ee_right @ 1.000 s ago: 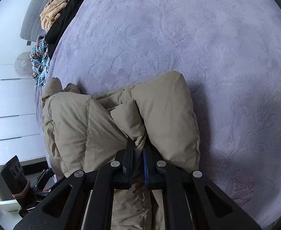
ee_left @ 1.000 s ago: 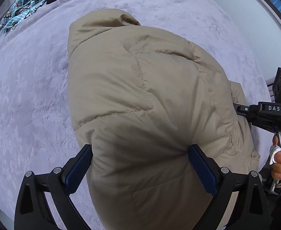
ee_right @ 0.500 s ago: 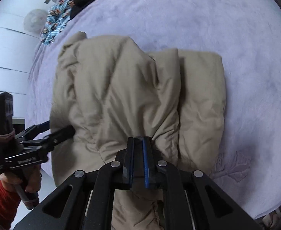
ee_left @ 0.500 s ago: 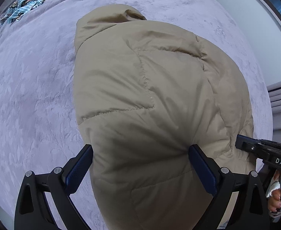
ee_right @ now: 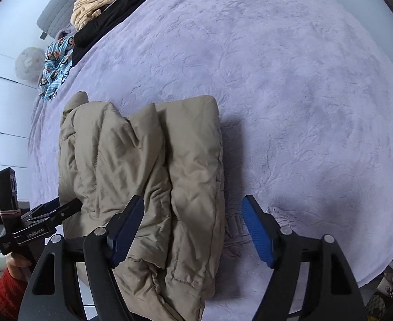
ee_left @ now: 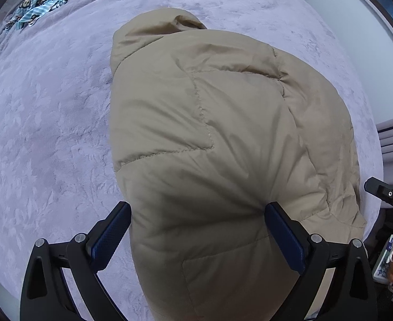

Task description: Fold large clothes

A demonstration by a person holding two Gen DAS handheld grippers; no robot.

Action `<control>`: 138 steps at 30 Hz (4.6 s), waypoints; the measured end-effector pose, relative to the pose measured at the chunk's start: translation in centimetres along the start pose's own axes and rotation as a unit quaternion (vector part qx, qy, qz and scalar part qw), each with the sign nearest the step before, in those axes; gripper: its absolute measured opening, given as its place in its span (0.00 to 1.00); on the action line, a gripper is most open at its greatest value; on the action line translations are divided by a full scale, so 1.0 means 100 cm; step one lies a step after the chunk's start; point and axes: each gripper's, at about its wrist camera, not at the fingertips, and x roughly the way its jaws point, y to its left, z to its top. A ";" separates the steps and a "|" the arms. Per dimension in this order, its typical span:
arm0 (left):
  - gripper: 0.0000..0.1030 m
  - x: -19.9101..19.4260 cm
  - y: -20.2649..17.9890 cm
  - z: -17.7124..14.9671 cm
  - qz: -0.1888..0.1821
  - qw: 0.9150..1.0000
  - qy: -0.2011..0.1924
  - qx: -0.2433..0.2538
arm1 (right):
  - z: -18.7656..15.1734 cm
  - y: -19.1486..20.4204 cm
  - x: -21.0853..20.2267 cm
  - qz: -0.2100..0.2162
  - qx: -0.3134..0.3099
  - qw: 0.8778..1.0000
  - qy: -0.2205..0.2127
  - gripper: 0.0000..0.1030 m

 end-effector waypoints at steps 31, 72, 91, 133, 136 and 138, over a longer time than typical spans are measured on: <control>0.99 0.052 0.127 -0.011 -0.329 0.931 0.048 -0.150 | 0.014 -0.046 0.079 0.270 0.077 0.954 0.104 1.00; 0.76 -0.060 0.231 0.018 -0.250 0.957 -0.103 -0.103 | 0.056 0.171 0.114 0.285 -0.038 0.954 0.091 0.49; 0.83 0.002 0.479 0.006 -0.186 0.970 -0.061 -0.145 | 0.019 0.354 0.239 0.161 -0.045 0.979 0.115 0.57; 0.88 -0.020 0.416 0.048 -0.021 0.989 -0.109 -0.094 | 0.054 0.366 0.226 -0.030 -0.042 0.998 0.035 0.10; 0.91 -0.013 0.397 0.046 -0.003 0.993 -0.107 -0.055 | 0.038 0.353 0.239 -0.049 -0.051 0.996 0.046 0.08; 0.91 -0.012 0.393 0.045 0.004 0.993 -0.104 -0.048 | 0.036 0.352 0.241 -0.059 -0.056 0.996 0.046 0.07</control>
